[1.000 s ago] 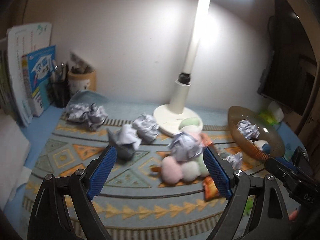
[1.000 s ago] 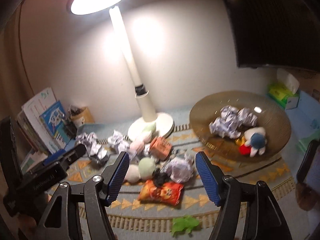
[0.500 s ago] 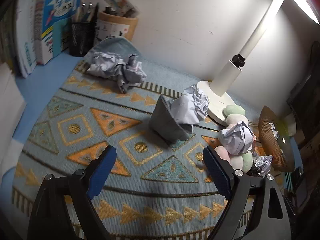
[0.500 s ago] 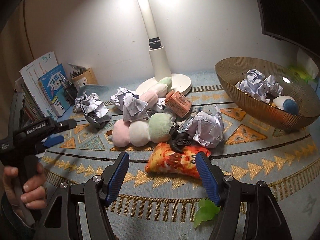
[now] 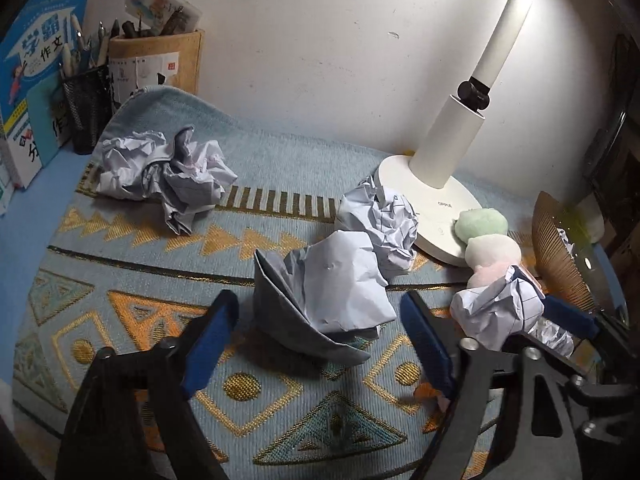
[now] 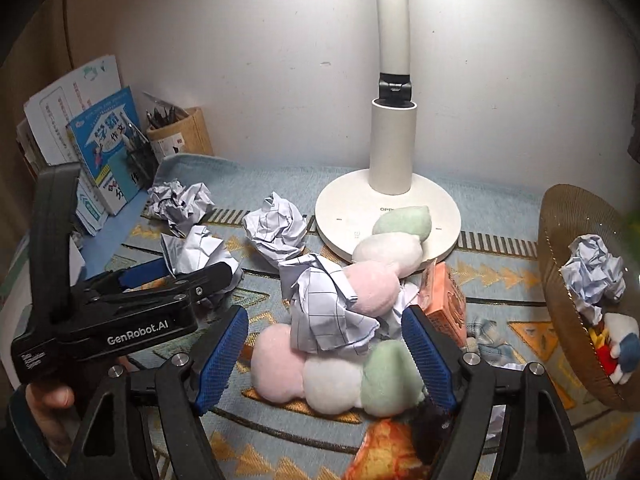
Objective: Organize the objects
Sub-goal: 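Grasp grid-lined paper ball with right gripper while left grasps grey paper boat, then lift both held papers and carry them over the amber glass bowl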
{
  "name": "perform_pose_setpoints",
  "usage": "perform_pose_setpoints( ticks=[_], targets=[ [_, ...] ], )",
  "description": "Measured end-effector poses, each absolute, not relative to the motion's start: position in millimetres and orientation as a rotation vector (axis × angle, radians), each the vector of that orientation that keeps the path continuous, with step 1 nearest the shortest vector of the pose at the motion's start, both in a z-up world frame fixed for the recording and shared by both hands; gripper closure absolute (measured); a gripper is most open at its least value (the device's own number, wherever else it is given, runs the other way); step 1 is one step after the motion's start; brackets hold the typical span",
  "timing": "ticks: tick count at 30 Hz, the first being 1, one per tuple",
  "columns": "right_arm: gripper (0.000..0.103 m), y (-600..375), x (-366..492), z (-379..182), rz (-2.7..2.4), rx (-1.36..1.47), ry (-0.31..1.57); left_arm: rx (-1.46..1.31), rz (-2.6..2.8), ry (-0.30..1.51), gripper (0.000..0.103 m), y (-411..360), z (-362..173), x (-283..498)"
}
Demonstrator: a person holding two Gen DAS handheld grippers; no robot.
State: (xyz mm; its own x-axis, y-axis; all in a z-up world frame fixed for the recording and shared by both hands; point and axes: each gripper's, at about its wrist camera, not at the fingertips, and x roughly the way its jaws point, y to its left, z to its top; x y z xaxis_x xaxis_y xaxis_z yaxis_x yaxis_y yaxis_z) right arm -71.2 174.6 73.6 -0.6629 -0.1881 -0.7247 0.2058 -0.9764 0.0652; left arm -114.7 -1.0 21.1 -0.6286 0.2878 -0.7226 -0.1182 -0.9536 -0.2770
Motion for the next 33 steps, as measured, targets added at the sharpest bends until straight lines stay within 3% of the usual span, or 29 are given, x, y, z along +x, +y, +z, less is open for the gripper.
perform_pose_setpoints(
  ticks=[1,2,4,5,15,20,25,33],
  targets=[
    [0.044,172.0,-74.4,68.5,-2.677,1.184,0.04,-1.247,2.622,-0.309,0.041,-1.5,17.8,-117.0],
    [0.059,171.4,-76.5,63.0,-2.679,1.208,0.049,-1.261,2.625,-0.308,0.042,-2.2,15.1,-118.0],
    [0.064,174.0,-77.1,56.3,-2.696,1.209,0.044,-1.256,2.608,-0.319,0.05,-3.7,15.0,-116.9],
    [0.073,176.5,-76.0,55.8,-2.696,1.193,0.023,-1.233,2.615,-0.321,0.051,-4.2,17.2,-114.4],
    [0.073,192.7,-25.3,93.9,-2.629,1.082,-0.176,-1.041,2.689,-0.285,0.051,-8.8,63.5,-57.3],
    [0.073,197.7,20.4,79.0,-2.557,1.157,-0.278,-1.018,2.701,-0.37,0.051,-2.7,63.5,-11.4],
    [0.072,212.0,36.9,46.3,-2.522,1.222,-0.262,-0.966,2.725,-0.312,0.051,19.4,52.1,14.9],
    [0.071,217.9,49.5,41.0,-2.541,1.124,-0.238,-0.991,2.686,-0.234,0.051,31.7,39.3,11.2]
  ],
)
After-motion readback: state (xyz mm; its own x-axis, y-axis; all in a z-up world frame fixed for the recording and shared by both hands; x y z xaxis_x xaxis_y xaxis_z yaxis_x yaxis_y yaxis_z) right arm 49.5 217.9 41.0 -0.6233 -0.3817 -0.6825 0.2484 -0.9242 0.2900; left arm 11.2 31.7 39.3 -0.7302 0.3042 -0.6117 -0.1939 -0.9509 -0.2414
